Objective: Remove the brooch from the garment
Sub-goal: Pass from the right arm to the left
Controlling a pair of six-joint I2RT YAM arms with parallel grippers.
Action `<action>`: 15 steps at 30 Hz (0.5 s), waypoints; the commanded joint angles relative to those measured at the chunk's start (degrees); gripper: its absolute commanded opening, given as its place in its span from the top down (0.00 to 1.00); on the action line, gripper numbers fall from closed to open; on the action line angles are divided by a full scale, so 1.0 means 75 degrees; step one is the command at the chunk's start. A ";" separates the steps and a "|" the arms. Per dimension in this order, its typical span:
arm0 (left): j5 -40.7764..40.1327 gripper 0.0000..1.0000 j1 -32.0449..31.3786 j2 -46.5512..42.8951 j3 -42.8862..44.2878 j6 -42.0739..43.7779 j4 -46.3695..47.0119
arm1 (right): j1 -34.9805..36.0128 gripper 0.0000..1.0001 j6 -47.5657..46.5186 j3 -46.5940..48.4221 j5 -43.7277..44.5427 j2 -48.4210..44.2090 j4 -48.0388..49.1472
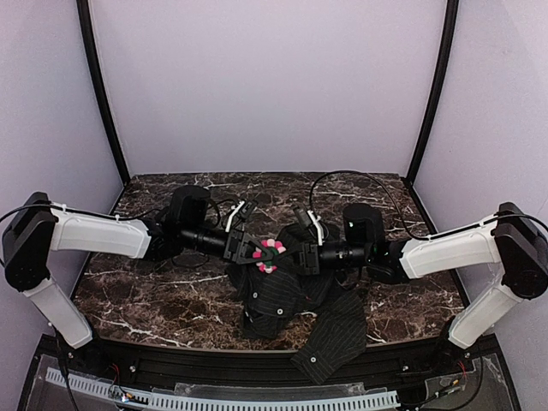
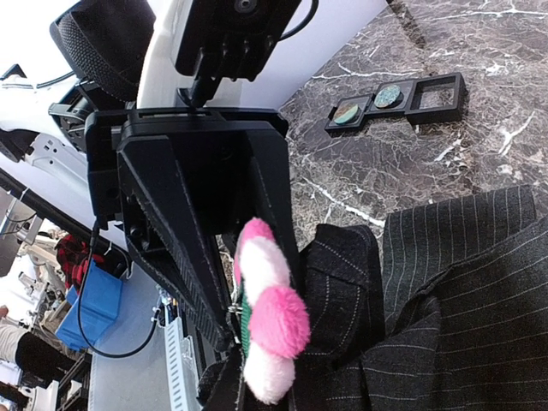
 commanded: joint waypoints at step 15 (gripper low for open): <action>0.0647 0.65 -0.0175 -0.0686 -0.0396 -0.0348 0.0935 | -0.0230 1.00 0.0549 -0.0333 -0.0251 0.0133 0.1362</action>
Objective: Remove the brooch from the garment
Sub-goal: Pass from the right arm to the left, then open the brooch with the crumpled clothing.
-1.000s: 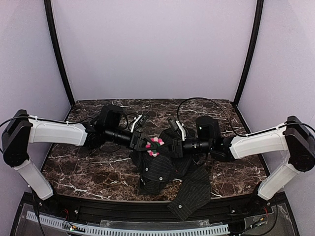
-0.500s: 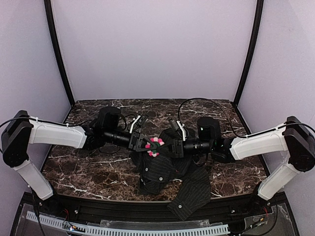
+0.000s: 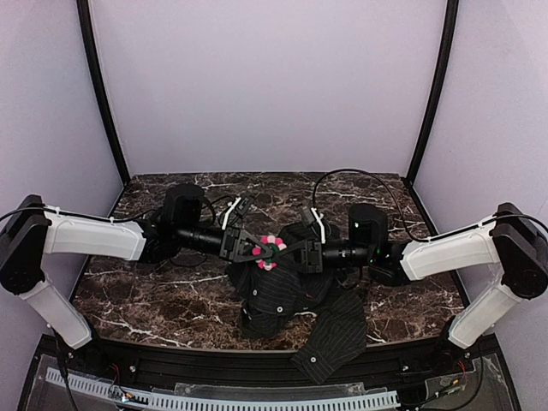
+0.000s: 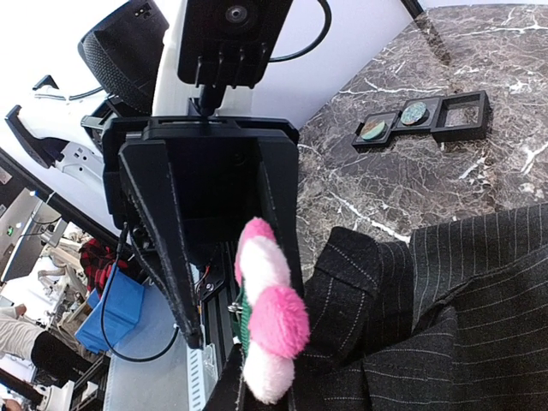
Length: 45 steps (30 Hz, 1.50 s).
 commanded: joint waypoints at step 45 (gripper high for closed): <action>0.1926 0.99 0.0234 -0.0129 0.1944 0.3020 -0.3000 | 0.0029 0.38 -0.0117 0.0042 -0.1449 -0.1107 -0.0388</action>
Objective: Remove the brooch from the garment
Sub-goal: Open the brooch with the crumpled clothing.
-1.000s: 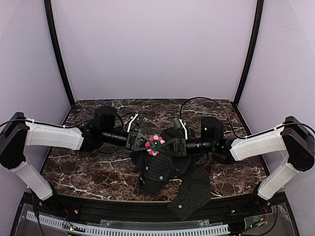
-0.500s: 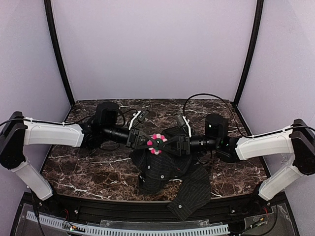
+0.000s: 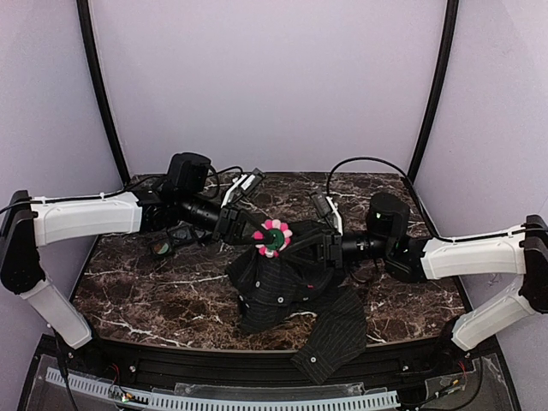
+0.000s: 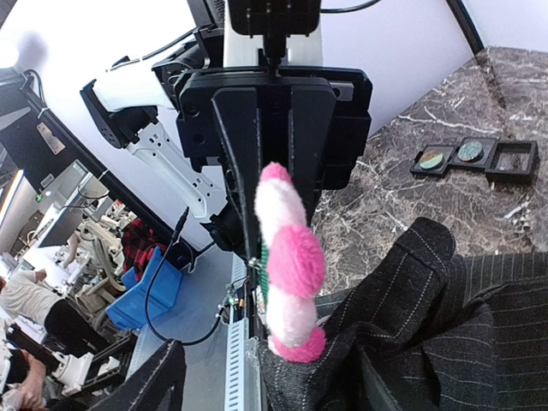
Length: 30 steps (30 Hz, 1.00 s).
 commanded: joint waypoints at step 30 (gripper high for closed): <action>0.0418 0.99 -0.0010 -0.0340 -0.0404 0.0155 0.0010 | 0.0208 0.91 0.0554 0.0725 0.1050 0.1094 -0.0531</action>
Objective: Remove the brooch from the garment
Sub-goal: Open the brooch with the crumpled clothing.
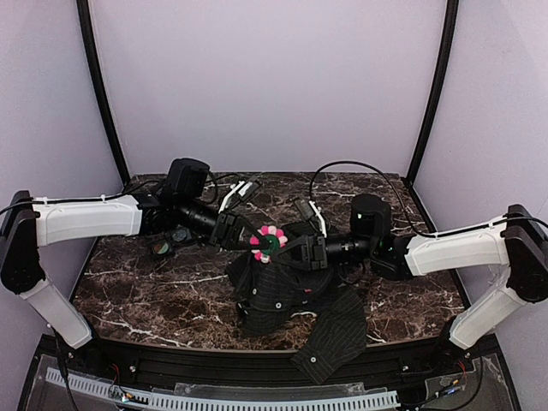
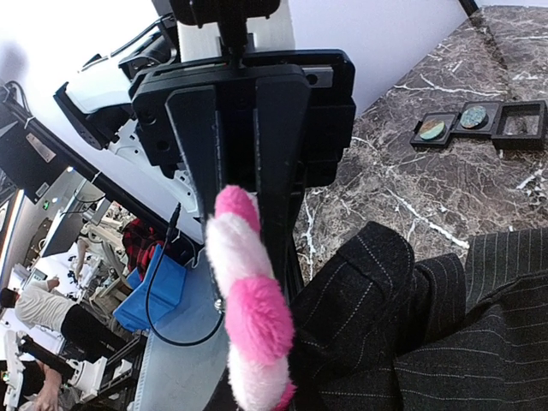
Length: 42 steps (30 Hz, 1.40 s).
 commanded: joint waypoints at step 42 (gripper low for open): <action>0.0044 0.99 -0.1088 -0.0149 0.0234 0.1128 -0.1024 | -0.0761 0.80 0.1238 0.1869 0.1899 0.1387 -0.2199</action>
